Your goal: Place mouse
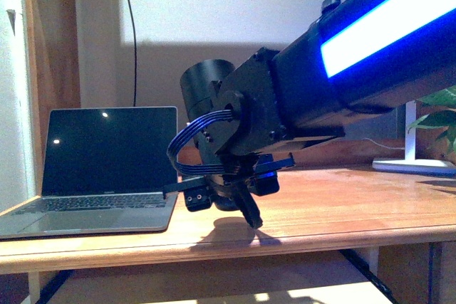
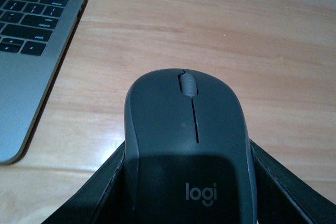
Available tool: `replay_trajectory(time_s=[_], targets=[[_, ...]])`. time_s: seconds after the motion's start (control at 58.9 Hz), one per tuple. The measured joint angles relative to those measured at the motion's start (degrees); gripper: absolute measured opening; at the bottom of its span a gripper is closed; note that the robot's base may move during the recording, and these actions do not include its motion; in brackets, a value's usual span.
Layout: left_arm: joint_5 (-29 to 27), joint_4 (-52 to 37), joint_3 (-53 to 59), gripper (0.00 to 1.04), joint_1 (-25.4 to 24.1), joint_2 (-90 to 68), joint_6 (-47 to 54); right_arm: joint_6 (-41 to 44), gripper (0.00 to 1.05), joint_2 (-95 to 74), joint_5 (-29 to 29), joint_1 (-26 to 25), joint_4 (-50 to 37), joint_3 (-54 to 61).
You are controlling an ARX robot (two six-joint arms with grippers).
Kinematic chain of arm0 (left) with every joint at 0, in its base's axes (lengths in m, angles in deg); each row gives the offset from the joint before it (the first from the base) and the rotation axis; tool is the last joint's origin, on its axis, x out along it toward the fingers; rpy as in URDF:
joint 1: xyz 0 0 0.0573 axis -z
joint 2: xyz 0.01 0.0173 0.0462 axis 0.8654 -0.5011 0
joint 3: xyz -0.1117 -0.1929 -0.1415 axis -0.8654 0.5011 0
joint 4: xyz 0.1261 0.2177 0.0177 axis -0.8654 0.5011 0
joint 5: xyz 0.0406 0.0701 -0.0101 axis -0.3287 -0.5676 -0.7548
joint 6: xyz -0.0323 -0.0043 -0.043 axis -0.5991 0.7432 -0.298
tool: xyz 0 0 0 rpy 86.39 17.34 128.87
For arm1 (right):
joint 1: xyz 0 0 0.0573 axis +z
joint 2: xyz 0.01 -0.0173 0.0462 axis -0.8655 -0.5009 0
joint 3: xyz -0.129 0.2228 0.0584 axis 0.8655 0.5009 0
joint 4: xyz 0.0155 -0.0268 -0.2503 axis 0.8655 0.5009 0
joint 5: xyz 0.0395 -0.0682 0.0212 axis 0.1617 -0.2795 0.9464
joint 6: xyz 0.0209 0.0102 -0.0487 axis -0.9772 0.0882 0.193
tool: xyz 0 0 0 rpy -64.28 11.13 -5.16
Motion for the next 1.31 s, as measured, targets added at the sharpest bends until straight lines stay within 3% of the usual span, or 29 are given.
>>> replay_trajectory(time_s=[0.153, 0.509, 0.763, 0.814, 1.035, 1.306], targets=[[0.0, 0.0, 0.0, 0.97, 0.0, 0.0, 0.0, 1.8, 0.56, -6.9, -1.9, -0.3, 1.7, -9.2], [0.0, 0.0, 0.0, 0.97, 0.0, 0.0, 0.0, 3.1, 0.56, -11.2, -3.6, -1.0, 2.0, -11.2], [0.0, 0.0, 0.0, 0.97, 0.0, 0.0, 0.0, 2.4, 0.93, -10.9, -1.8, -1.0, 0.0, -10.4], [0.0, 0.0, 0.0, 0.97, 0.0, 0.0, 0.0, 1.8, 0.99, -9.4, -0.4, -1.2, -1.8, -7.9], [0.0, 0.0, 0.0, 0.97, 0.0, 0.0, 0.0, 0.3, 0.97, 6.4, 9.3, -3.7, -14.0, 12.2], [0.0, 0.0, 0.0, 0.97, 0.0, 0.0, 0.0, 0.2, 0.97, 36.5, 31.0, -11.9, -28.6, 49.2]])
